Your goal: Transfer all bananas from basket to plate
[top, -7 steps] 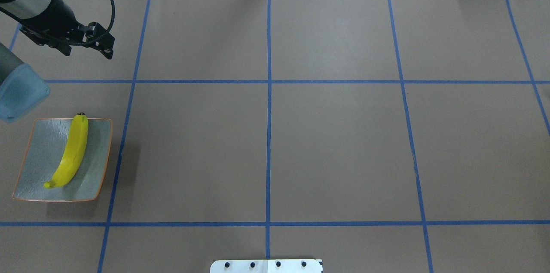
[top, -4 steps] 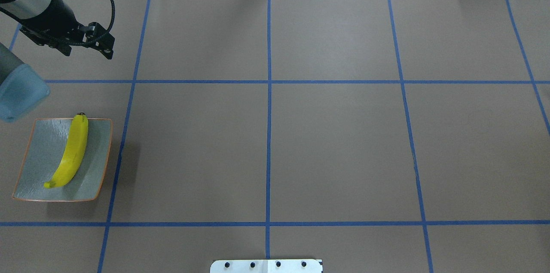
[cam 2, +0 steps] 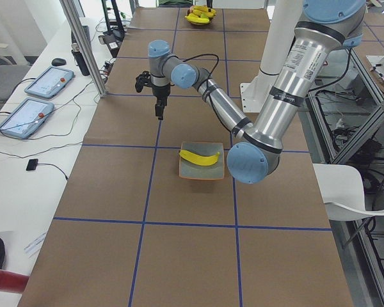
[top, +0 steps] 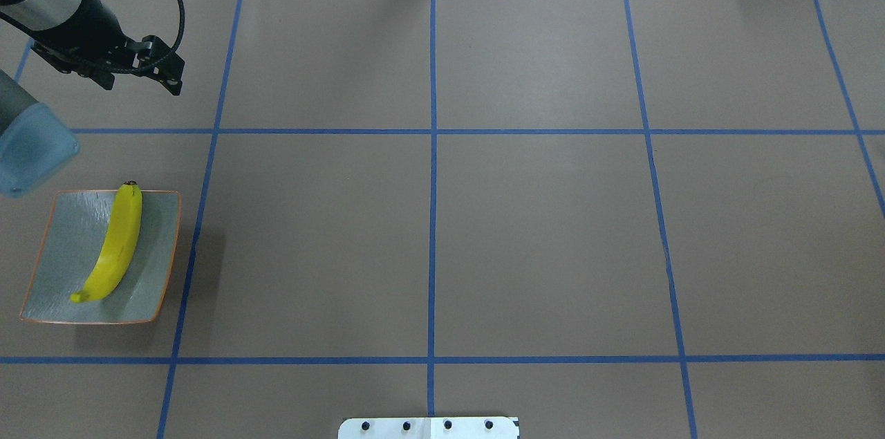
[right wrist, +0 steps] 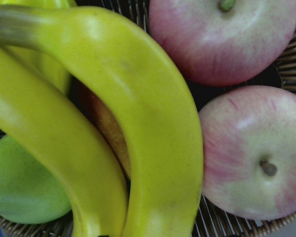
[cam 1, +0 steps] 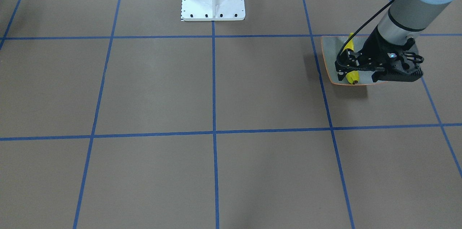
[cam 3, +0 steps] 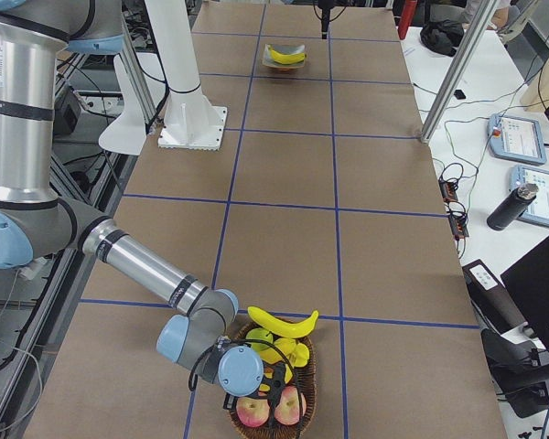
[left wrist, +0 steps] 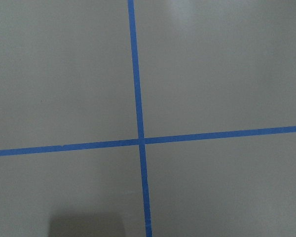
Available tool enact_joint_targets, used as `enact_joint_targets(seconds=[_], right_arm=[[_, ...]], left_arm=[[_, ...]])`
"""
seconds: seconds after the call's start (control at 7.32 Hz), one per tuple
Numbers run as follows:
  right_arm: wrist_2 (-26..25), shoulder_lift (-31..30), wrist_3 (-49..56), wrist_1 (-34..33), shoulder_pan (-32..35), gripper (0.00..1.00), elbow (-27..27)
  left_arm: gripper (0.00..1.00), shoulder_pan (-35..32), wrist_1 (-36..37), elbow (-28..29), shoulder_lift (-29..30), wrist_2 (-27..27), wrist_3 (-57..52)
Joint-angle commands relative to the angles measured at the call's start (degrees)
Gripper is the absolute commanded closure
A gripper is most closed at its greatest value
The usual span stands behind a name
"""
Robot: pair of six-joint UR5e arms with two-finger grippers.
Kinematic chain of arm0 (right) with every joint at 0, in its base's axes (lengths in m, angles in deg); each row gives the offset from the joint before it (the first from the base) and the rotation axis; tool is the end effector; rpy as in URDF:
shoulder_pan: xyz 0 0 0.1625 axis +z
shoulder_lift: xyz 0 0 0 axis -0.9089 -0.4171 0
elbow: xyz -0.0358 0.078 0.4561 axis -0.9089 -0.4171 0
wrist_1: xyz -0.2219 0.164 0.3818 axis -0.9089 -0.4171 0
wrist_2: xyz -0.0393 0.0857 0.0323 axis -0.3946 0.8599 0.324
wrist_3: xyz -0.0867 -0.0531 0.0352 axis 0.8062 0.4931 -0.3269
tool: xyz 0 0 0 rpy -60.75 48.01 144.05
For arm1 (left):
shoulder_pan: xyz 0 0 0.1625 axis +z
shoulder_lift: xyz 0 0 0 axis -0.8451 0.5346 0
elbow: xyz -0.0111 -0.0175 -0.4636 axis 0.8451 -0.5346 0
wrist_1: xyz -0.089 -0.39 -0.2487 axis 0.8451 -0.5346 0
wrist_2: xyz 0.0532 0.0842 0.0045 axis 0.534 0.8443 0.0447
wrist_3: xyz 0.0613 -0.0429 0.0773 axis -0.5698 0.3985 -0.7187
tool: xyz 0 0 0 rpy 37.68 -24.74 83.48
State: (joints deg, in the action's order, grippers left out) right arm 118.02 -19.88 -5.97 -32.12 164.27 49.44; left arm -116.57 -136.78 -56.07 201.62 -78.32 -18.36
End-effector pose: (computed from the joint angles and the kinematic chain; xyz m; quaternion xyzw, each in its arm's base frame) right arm 0.1129 -0.3777 0.9366 -0.0938 -0.4257 0.0510 0.8985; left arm 0.2712 -0.5898 0.2932 0.0542 0.3828 0.0233 0.9220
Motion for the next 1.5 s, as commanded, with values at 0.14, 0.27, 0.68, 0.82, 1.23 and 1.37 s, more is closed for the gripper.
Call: enact_joint_targets(seconds=[0.14, 0.27, 0.68, 0.82, 1.23, 1.37], right_arm=[[0.11, 0.00, -0.09, -0.05, -0.57, 0.15, -0.10], [0.10, 0.00, -0.09, -0.05, -0.66, 0.24, -0.10], [0.10, 0.09, -0.17, -0.05, -0.75, 0.74, -0.10], [0.10, 0.52, -0.17, -0.05, -0.75, 0.93, -0.10], [0.19, 1.58, -0.17, 0.04, -0.66, 1.00, 0.95], [0.19, 1.49, -0.17, -0.22, -0.66, 1.00, 2.43]], left_arm=[[0.00, 0.00, 0.00, -0.01, 0.00, 0.05, 0.00], [0.00, 0.00, 0.00, -0.01, 0.00, 0.05, 0.00], [0.00, 0.00, 0.00, -0.09, 0.00, 0.05, 0.00], [0.00, -0.09, 0.00, -0.10, 0.00, 0.05, 0.00], [0.00, -0.09, 0.00, -0.01, 0.00, -0.04, 0.00], [0.00, 0.00, 0.00, -0.01, 0.00, -0.04, 0.00]])
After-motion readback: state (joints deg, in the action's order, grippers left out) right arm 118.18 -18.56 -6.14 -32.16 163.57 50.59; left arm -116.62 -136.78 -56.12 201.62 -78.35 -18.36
